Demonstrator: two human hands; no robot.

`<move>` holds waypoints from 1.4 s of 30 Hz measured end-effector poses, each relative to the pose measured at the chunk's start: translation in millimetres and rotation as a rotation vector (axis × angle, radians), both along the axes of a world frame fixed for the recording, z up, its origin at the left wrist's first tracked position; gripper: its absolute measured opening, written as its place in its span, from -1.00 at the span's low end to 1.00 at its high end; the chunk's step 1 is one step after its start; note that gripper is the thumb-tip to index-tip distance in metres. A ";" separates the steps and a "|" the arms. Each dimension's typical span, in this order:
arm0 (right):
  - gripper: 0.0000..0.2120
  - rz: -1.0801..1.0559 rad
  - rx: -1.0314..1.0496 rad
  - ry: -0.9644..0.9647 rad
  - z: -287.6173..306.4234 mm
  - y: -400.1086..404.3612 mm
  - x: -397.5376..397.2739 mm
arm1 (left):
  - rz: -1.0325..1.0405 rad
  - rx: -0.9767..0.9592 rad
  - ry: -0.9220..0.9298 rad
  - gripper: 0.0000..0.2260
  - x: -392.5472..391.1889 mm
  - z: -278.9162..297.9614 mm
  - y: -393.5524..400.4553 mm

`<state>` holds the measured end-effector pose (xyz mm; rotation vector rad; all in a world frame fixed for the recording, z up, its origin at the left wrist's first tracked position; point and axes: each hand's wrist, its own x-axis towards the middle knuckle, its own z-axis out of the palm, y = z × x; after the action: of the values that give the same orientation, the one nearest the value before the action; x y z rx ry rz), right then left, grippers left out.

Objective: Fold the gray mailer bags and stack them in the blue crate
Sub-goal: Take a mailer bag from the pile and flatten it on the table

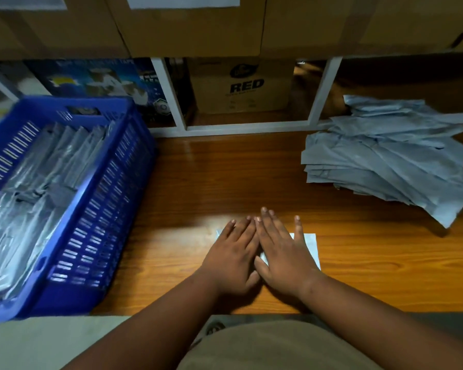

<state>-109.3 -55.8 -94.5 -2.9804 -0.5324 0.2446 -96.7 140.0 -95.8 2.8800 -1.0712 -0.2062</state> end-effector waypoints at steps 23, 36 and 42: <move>-0.16 -0.021 -0.028 0.033 -8.9 14.6 3.7 | 0.007 -0.038 -0.008 -0.16 2.3 -12.7 11.6; -0.19 0.066 -0.055 0.013 22.3 -46.1 7.3 | 0.228 0.056 0.065 -0.05 12.1 31.5 6.9; -0.41 0.127 -0.108 0.208 58.7 -30.4 47.1 | 0.290 0.245 0.119 -0.77 35.3 66.0 -3.9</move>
<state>-62.2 -86.2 -35.8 -2.9767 -0.7039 0.6049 -61.4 136.1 -29.8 3.1430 -0.6385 -0.5159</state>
